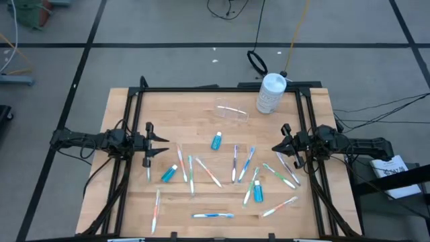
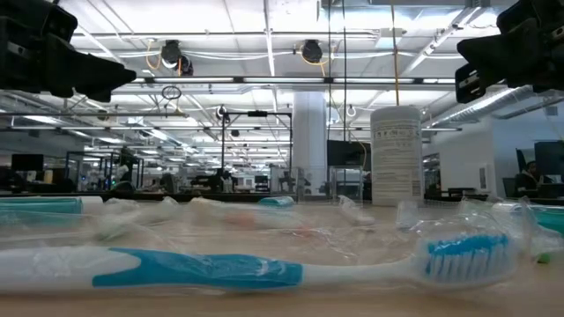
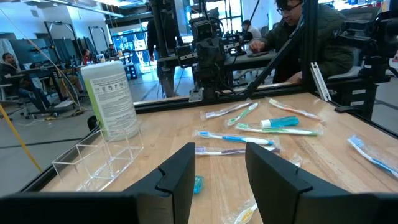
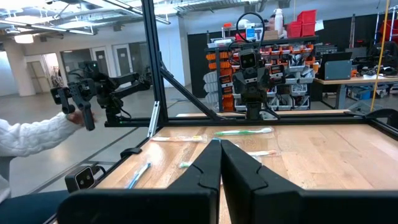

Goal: Pick & Place toothbrushing station

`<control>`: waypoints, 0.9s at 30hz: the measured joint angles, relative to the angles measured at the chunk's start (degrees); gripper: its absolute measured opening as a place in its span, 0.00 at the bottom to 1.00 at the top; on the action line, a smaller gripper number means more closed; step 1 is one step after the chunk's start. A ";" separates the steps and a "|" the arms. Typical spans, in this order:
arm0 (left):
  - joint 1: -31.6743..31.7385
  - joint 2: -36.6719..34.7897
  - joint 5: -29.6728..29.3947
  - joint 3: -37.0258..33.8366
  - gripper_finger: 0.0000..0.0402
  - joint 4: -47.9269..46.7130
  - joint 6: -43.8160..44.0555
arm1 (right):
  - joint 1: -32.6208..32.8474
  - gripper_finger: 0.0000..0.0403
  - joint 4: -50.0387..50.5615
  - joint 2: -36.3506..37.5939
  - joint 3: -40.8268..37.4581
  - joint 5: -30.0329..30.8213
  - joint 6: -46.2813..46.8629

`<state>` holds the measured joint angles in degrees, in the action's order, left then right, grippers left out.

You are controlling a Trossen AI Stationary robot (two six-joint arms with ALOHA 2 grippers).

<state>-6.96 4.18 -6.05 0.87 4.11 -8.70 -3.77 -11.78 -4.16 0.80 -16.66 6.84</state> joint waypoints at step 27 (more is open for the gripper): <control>0.00 -0.01 -4.55 0.01 0.37 18.84 28.06 | 0.02 0.01 -0.74 0.02 -0.02 0.01 -0.47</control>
<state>-6.96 4.17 -10.61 0.89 22.95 19.36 -3.75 -12.53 -4.14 0.78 -16.64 6.37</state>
